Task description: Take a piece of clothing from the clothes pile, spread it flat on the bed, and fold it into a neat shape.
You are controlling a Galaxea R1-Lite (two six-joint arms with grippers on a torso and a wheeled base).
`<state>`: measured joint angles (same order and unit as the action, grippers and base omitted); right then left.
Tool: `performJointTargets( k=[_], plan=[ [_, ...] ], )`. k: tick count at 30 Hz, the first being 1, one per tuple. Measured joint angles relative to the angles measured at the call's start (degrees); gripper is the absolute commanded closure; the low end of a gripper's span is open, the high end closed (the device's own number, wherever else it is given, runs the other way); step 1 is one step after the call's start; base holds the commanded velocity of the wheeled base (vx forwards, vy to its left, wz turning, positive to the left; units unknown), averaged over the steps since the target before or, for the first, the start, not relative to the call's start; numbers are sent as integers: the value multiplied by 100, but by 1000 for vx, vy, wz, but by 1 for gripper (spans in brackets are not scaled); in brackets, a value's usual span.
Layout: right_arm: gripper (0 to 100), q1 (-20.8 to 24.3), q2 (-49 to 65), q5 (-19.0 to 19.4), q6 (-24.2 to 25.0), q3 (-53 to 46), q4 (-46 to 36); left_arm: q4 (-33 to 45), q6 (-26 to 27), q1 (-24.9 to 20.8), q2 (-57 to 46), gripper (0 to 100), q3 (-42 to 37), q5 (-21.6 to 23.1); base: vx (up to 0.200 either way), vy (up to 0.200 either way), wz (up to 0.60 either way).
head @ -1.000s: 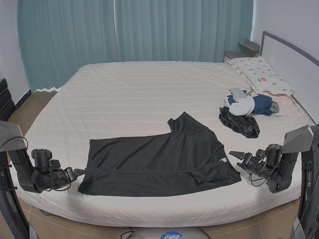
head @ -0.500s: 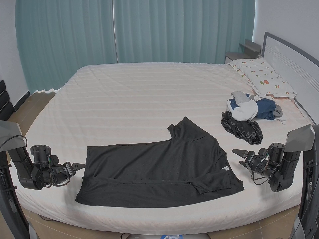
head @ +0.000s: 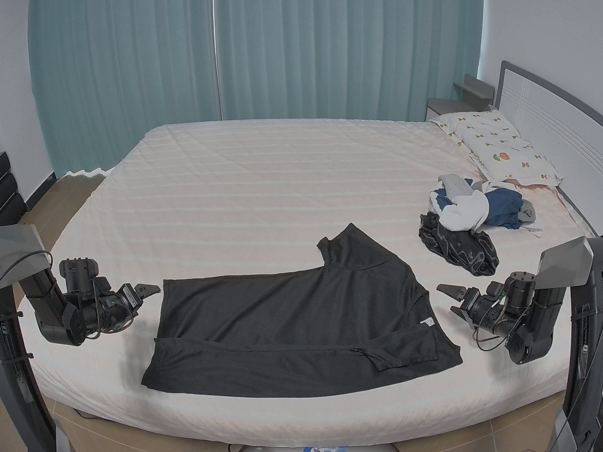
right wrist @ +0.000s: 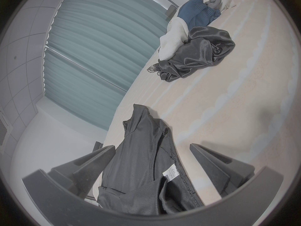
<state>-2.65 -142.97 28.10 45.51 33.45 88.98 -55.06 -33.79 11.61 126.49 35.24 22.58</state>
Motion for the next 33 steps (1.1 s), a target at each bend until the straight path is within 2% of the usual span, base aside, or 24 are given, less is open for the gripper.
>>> performJointTargets(
  k=[9, 16, 20, 25, 33],
  plan=[
    [0, 22, -37, -10, -13, 11, 0, 286, -83, -188, 328, 0, 1197, -216, 0, 0, 0],
    [0, 34, -52, -11, -24, 15, 0, 602, -66, -369, 1009, 0, 2391, -296, 0, 0, 0],
    [0, 54, -68, -13, -46, 15, 0, 725, -56, -444, 1423, 0, 2981, -517, 0, 0, 0],
    [0, 98, -88, -22, -73, 20, -2, 767, -45, -496, 1755, 0, 3302, -611, 0, 0, 0],
    [0, 111, -99, -21, -65, 15, 0, 788, -26, -511, 1927, 0, 3377, -602, 0, 0, 0]
  ],
)
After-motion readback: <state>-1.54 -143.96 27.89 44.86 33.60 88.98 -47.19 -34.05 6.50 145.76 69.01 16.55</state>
